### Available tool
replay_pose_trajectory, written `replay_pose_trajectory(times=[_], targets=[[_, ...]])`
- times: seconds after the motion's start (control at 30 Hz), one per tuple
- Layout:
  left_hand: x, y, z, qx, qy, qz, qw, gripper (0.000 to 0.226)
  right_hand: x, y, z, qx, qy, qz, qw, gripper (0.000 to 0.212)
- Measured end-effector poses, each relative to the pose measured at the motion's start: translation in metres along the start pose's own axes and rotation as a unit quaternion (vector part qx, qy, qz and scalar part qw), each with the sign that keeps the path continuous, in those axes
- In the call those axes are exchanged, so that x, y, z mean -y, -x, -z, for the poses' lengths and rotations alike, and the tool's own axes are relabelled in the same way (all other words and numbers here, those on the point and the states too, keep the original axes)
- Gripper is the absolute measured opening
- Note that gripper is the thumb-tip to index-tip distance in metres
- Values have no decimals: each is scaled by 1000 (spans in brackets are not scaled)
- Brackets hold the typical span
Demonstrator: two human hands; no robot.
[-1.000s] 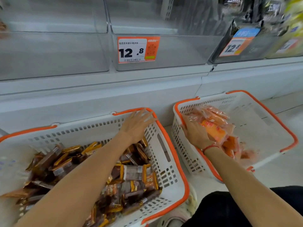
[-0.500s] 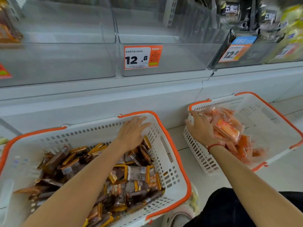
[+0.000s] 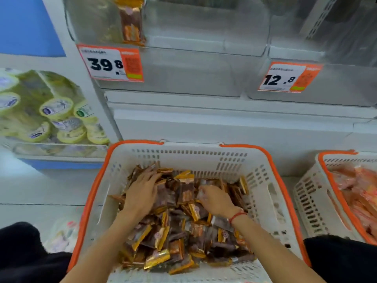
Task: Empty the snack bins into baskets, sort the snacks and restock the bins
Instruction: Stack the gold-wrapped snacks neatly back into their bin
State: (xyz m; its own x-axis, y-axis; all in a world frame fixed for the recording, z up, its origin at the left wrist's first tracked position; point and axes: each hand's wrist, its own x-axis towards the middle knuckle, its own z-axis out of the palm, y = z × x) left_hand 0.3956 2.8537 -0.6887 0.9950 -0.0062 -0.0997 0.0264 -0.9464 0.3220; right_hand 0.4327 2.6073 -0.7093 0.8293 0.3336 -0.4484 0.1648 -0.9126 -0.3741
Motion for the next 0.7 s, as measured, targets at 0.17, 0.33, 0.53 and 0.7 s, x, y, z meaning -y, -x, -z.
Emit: replay_pose_trajectory(times=[0.17, 0.33, 0.53, 0.7], targets=[[10, -14, -19, 25, -45, 29, 998, 48, 9, -52, -37, 11, -194, -60, 979, 62], [-2, -19, -13, 21, -53, 48, 997, 49, 17, -69, -36, -33, -285, -71, 955, 40], [-22, -32, 2, 53, 27, 116, 991, 40, 13, -36, 24, 39, -311, -35, 949, 21], [-59, -35, 42, 151, 449, 161, 866, 45, 28, -5, 82, 120, -444, 3, 888, 25]])
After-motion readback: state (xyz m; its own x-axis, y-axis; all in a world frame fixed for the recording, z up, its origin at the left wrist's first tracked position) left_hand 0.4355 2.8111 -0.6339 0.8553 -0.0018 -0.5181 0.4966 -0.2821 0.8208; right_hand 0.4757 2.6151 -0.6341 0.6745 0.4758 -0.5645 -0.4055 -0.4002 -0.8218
